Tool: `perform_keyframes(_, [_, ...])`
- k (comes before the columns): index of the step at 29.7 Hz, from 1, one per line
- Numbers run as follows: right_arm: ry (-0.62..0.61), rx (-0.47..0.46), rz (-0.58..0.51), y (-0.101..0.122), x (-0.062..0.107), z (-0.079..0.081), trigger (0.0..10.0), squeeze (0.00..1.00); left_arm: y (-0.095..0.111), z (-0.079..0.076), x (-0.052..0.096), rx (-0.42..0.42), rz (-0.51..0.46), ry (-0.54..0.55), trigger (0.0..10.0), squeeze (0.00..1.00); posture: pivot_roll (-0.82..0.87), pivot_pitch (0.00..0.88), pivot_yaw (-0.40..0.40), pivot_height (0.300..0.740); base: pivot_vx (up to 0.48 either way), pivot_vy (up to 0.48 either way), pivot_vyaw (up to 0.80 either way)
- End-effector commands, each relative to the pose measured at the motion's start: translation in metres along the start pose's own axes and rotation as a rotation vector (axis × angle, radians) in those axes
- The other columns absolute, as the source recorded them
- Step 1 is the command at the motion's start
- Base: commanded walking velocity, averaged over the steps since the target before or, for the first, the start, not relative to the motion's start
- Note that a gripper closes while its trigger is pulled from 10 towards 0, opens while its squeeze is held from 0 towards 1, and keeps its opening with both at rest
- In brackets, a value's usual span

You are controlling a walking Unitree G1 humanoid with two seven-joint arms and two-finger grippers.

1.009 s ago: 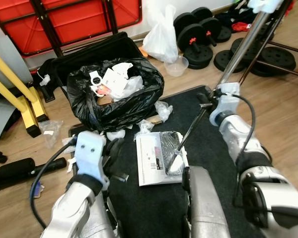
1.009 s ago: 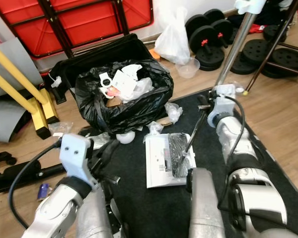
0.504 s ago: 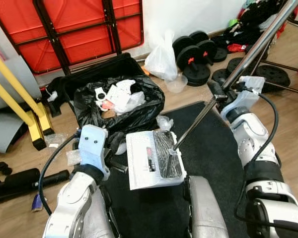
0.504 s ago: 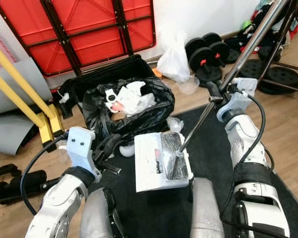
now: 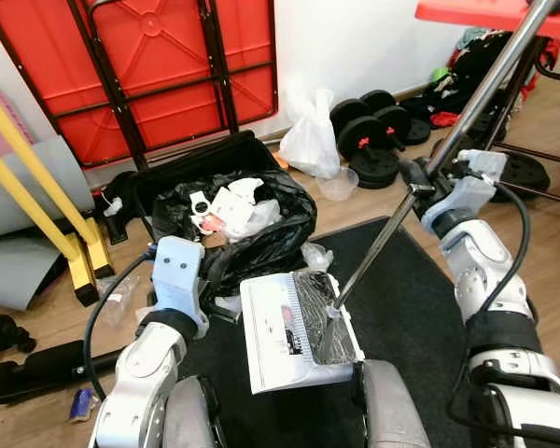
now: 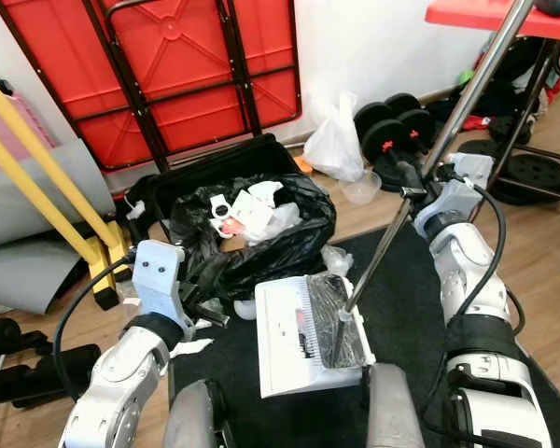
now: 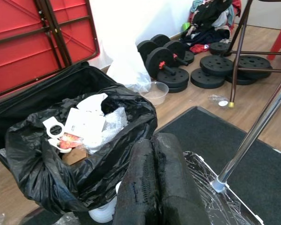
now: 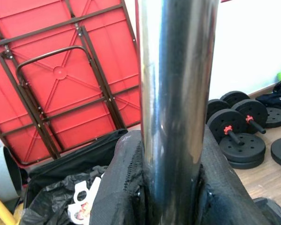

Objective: Sweep floor

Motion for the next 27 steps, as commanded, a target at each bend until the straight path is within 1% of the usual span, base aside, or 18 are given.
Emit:
perform_keyframes(1, [0.037,-0.023,-0.087,0.0234,-0.0066,0.0119,10.0,0.00,-0.0095,0.0088,-0.0011,-0.001,0.044,0.067,10.0,0.00,-0.14,0.000,0.012,0.570,0.000,0.000,0.00])
perform_keyframes(3, [0.035,-0.023,-0.088,0.0239,-0.0068,0.0118,10.0,0.00,-0.0106,0.0089,-0.0019,-0.002,0.049,0.067,10.0,0.00,-0.14,0.000,0.012,0.575,0.000,0.000,0.00])
perform_keyframes(6, [0.037,-0.023,-0.092,0.0243,-0.0071,0.0123,10.0,0.00,-0.0119,0.0083,-0.0029,-0.009,0.053,0.068,10.0,0.00,-0.14,0.000,0.014,0.585,-0.326,0.000,0.00])
perform_keyframes(13, [0.037,-0.025,-0.096,0.0250,-0.0074,0.0137,10.0,0.00,-0.0092,0.0089,-0.0056,-0.018,0.026,0.071,10.0,0.00,-0.14,0.000,0.017,0.610,0.000,0.000,0.00])
perform_keyframes(27, [0.038,-0.025,-0.094,0.0243,-0.0081,0.0145,10.0,0.00,-0.0088,0.0095,-0.0070,-0.008,0.020,0.077,10.0,0.00,-0.14,0.000,0.011,0.645,0.000,0.000,0.00])
Point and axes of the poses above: a point about 5 cm out from each wrist's last joint towards the gripper, its own x axis pointing back from the gripper into the wrist, its own y axis along the axis of the wrist's last joint, z = x × y, the point moved 4 cm from there along -x, pointing out of the wrist towards the gripper, and after that the axes turned 13 degrees about -x, right-handed, at the moved point
